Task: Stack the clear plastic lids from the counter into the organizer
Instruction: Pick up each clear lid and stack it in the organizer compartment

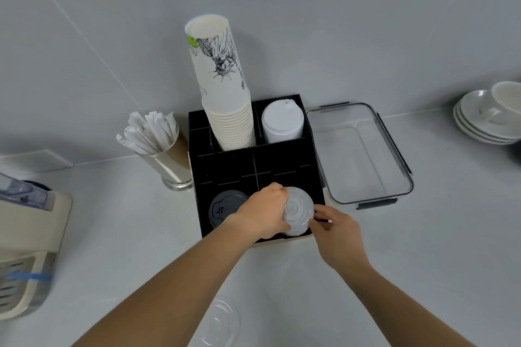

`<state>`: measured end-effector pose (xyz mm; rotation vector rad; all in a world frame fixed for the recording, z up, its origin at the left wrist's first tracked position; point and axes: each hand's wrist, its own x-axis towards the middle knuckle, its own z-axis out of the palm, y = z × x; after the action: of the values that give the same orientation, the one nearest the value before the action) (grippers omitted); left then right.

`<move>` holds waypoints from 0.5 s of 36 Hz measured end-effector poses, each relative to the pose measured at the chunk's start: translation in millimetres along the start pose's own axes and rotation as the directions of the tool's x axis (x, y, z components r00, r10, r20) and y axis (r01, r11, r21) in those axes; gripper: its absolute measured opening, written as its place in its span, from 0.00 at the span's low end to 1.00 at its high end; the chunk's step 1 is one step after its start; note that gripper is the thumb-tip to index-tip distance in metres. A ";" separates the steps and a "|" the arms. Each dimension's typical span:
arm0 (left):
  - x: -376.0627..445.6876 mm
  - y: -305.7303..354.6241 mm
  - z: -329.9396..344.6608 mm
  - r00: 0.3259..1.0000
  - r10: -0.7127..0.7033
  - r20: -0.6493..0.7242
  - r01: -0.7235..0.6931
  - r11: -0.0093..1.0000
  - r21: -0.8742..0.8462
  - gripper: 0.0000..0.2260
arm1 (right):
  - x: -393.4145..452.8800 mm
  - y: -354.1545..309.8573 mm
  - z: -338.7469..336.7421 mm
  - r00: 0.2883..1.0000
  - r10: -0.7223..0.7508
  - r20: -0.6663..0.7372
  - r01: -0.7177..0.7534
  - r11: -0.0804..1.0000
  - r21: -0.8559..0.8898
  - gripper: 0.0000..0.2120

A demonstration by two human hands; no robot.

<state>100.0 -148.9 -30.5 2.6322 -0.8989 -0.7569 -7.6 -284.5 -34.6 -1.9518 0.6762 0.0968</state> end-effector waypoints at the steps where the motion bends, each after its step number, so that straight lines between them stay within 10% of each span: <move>1: 0.5 0.2 0.0 1.000 -0.003 0.007 0.003 1.000 0.009 0.21 | 0.6 0.7 0.6 1.000 0.004 0.000 -0.004 1.000 -0.004 0.12; 18: -1.4 0.2 -0.9 0.999 -0.027 0.027 0.028 1.000 -0.014 0.22 | 1.4 0.9 -4.9 0.992 0.090 0.094 -0.094 0.994 0.049 0.09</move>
<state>99.5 -148.1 -29.2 2.6328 -0.8625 -0.8041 -8.0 -289.6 -33.5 -1.8533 0.7012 0.2215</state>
